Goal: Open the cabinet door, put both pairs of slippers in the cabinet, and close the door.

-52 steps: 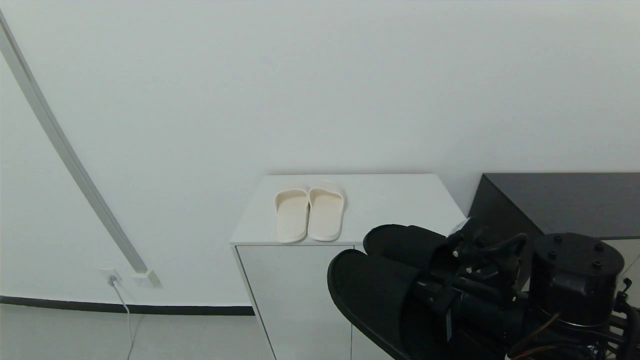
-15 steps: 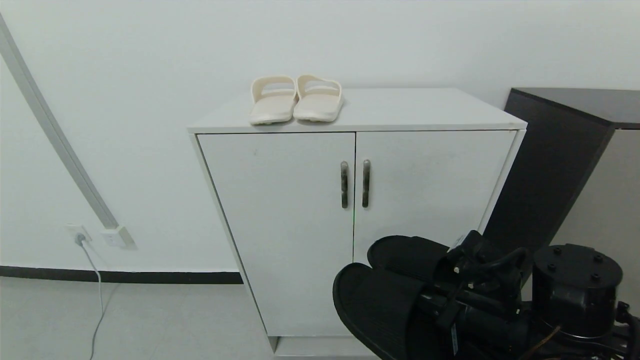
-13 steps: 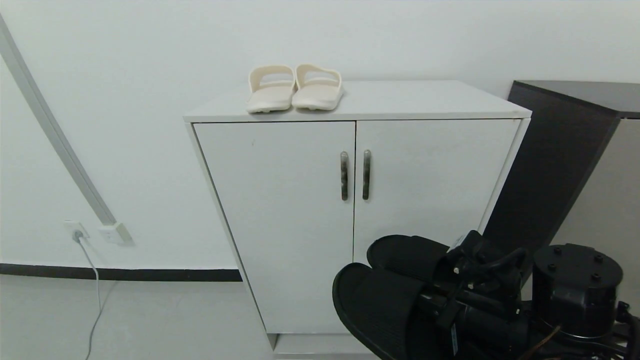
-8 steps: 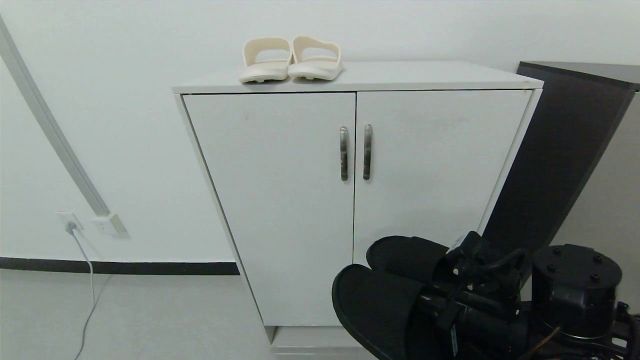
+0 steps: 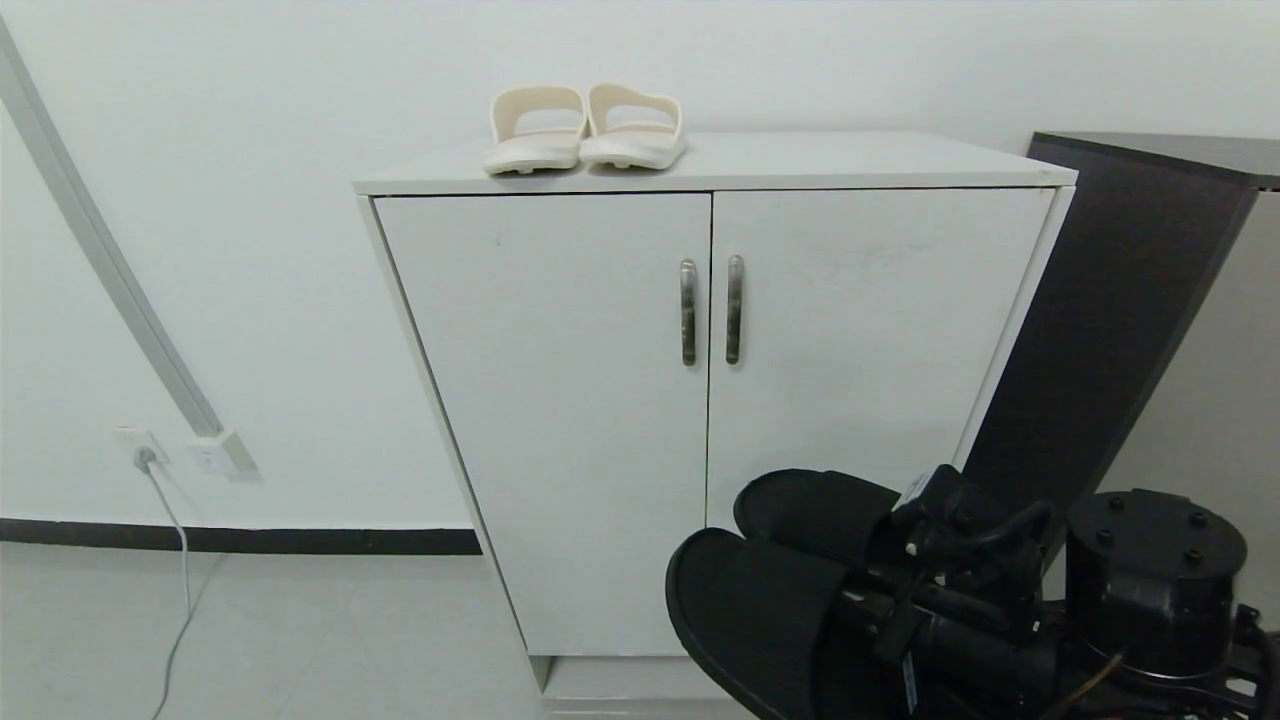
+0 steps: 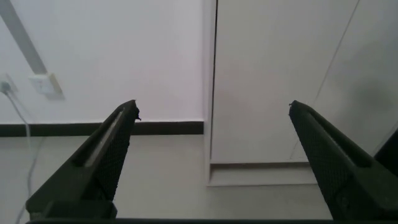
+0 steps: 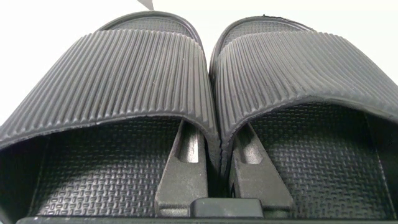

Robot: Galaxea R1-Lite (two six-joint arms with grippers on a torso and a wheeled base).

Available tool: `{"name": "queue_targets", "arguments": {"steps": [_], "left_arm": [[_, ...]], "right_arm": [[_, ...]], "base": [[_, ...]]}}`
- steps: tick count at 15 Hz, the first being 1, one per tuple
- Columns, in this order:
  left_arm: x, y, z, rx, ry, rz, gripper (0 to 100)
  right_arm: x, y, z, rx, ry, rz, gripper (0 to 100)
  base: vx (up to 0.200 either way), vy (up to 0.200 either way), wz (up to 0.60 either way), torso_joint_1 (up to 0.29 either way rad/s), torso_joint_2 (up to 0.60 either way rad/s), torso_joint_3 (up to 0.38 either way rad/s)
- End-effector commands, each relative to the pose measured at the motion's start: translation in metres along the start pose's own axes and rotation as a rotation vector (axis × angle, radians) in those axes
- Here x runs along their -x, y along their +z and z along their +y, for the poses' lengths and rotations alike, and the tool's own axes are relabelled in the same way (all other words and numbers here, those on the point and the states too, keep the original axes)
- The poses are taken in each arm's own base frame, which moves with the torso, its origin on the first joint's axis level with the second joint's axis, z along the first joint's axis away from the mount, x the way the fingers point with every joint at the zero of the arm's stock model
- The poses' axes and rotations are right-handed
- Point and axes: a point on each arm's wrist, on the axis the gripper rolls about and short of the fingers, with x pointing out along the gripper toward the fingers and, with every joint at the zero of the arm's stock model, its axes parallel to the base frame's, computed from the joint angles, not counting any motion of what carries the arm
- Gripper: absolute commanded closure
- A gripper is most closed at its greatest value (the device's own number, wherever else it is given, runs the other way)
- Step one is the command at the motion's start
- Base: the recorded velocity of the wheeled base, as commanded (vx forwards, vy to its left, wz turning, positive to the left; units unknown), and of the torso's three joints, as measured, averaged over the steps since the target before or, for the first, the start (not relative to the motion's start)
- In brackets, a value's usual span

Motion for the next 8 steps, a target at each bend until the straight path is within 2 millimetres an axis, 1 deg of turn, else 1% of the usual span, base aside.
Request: {"name": "queue_targets", "arguments": {"steps": [1,2,3,4,7,8], "left_arm": [[0.01,0.044,0.003,0.004,0.025,-0.102,0],[0.013,0.063,0.004,0.006,0.022,-0.087,0],[0.011,0.066,0.004,-0.007,0.01,-0.037,0],[0.003,0.067,0.003,-0.024,-0.024,0.018,0],[-0.016,0.074,-0.002,-0.001,-0.227,0.094,0],[-0.026,0.078,-0.003,0.003,-0.281,0.114,0]], "right_arm": [[0.002,-0.003,0.001,0.001,0.004,0.01,100],[0.002,-0.003,0.001,0.002,0.006,0.012,100],[0.001,-0.004,0.001,0.004,0.007,0.015,100],[0.001,-0.004,0.001,0.003,0.006,0.016,100],[0.001,-0.005,0.001,0.002,0.009,0.021,100],[0.001,-0.005,0.001,0.002,0.009,0.022,100]], "base": [[0.0,0.0,0.0,0.002,0.23,0.149],[0.0,0.0,0.0,-0.002,0.14,0.08],[0.0,0.0,0.0,-0.002,0.09,0.036],[0.0,0.0,0.0,-0.002,0.05,0.036],[0.0,0.0,0.0,0.0,0.0,0.0],[0.0,0.0,0.0,0.0,0.0,0.0]]}}
